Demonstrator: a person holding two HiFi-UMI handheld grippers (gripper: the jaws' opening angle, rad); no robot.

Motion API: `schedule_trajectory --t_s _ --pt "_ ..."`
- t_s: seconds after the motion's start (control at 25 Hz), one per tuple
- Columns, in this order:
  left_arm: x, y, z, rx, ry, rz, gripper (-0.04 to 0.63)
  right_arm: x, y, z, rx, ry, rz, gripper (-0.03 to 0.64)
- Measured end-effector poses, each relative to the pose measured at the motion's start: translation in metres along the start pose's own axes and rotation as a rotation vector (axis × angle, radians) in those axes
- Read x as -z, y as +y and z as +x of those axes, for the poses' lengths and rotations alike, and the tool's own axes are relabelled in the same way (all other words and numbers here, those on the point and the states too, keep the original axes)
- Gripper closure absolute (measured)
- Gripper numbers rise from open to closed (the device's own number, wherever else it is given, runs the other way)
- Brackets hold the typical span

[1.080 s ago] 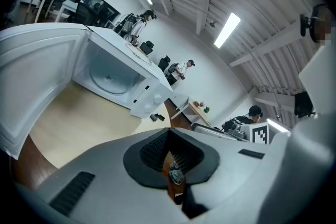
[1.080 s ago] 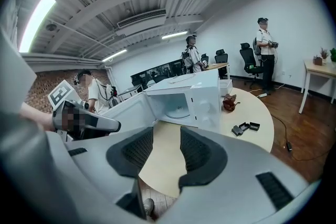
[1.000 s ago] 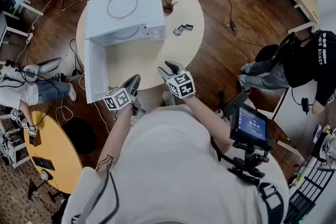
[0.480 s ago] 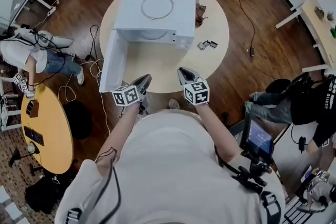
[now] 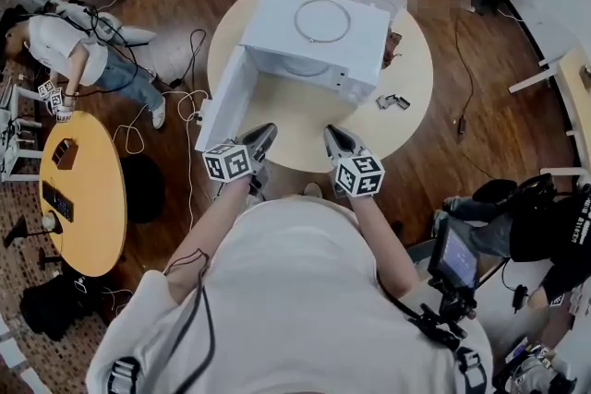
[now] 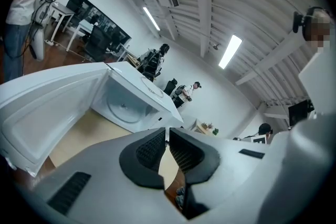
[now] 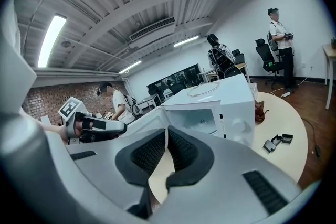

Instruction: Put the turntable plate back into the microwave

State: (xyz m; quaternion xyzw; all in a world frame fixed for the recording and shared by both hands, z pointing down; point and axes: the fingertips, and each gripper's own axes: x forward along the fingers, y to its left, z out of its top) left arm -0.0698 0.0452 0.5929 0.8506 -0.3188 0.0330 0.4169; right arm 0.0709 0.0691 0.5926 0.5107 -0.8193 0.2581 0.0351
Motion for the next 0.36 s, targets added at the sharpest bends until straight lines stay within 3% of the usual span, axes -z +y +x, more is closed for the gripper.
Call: schedule_trajectory --t_s 0.36 --pt "0.0036 0.0009 0.004 -0.023 -0.025 -0.025 0.583 -0.0031 -0.0022 -0.0066 -0.024 -0.029 0.033 0.592"
